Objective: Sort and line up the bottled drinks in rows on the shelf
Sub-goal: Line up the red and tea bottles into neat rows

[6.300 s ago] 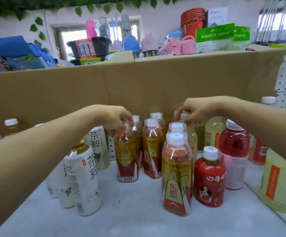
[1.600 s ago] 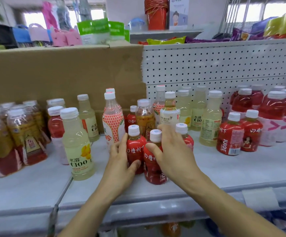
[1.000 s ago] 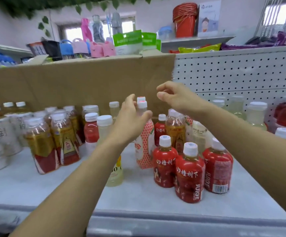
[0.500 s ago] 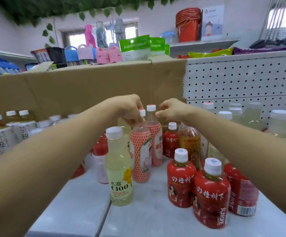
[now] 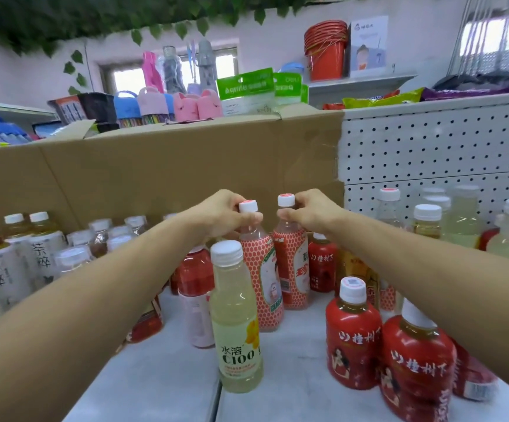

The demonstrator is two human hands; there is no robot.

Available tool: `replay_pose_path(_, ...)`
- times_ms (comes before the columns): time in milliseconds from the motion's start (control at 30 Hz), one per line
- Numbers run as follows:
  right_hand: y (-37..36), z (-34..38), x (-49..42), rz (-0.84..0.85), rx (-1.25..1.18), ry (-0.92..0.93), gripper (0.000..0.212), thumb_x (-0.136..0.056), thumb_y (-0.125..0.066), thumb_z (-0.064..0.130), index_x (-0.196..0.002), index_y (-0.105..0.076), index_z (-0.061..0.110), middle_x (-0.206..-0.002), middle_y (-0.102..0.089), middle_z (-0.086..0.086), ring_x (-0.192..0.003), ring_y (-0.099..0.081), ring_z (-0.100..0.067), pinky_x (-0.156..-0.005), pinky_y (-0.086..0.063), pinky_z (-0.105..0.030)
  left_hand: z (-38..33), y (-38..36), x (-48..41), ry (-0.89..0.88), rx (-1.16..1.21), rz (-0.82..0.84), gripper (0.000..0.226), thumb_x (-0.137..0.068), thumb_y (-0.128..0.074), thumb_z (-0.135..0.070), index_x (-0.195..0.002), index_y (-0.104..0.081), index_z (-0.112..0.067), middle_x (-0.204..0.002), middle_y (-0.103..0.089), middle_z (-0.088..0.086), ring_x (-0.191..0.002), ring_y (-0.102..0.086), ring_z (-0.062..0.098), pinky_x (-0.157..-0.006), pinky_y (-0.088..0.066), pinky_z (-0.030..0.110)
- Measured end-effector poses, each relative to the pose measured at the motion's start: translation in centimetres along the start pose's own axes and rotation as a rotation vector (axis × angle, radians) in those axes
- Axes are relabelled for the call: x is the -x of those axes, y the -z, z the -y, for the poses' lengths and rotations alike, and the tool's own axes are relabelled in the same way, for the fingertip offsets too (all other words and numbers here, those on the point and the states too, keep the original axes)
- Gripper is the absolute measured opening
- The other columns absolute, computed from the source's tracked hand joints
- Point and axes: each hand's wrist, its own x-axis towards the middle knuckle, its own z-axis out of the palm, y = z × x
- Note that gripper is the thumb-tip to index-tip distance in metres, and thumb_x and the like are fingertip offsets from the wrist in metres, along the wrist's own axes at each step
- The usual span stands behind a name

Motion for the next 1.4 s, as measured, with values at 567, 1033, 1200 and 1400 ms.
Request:
replay_pose_path(567,8.1,6.7,3.5,-0.343,-0.249,0.29,0.023,-0.094,-0.064,0.03,-0.103,-0.063,0.009,-0.094,-0.069,-0.003,-0.08,-0.066,-0.012,-0.069,-0.051,-0.023,-9.1,3.2,0.3,-0.366,0.233,-0.377,0.019,-0.097,-0.061,-0.018,-0.112,-0.062,-0.007,-0.106,-0.068,0.01,-0.093,-0.066,0.018,-0.083,-0.056,0.031)
replay_pose_path(1033,14.1,6.6,14.7,-0.253,-0.451,0.386,0.032,-0.098,-0.057,0.038,-0.085,-0.061,0.01,-0.075,-0.059,-0.009,-0.06,-0.055,-0.016,-0.061,-0.049,-0.032,-17.1,-3.3,8.5,-0.415,0.493,-0.522,0.02,-0.105,-0.046,-0.026,-0.093,-0.052,-0.012,-0.087,-0.064,0.009,-0.07,-0.065,0.018,-0.071,-0.058,0.033)
replay_pose_path(1200,15.1,3.1,20.1,-0.204,-0.448,0.358,0.033,-0.098,-0.056,0.04,-0.084,-0.056,0.01,-0.077,-0.055,-0.013,-0.067,-0.051,-0.024,-0.065,-0.045,-0.037,-17.4,-9.5,12.9,-0.361,0.539,-0.483,0.022,-0.104,-0.047,-0.024,-0.091,-0.055,-0.009,-0.081,-0.065,0.009,-0.066,-0.065,0.021,-0.069,-0.057,0.042)
replay_pose_path(1400,18.0,-2.2,27.6,-0.192,-0.394,0.27,0.035,-0.097,-0.056,0.043,-0.079,-0.056,0.013,-0.08,-0.059,-0.014,-0.065,-0.052,-0.022,-0.065,-0.045,-0.037,-19.0,-17.8,18.0,-0.302,0.566,-0.47,0.016,-0.104,-0.048,-0.022,-0.102,-0.06,-0.013,-0.081,-0.066,0.007,-0.069,-0.065,0.02,-0.07,-0.057,0.041)
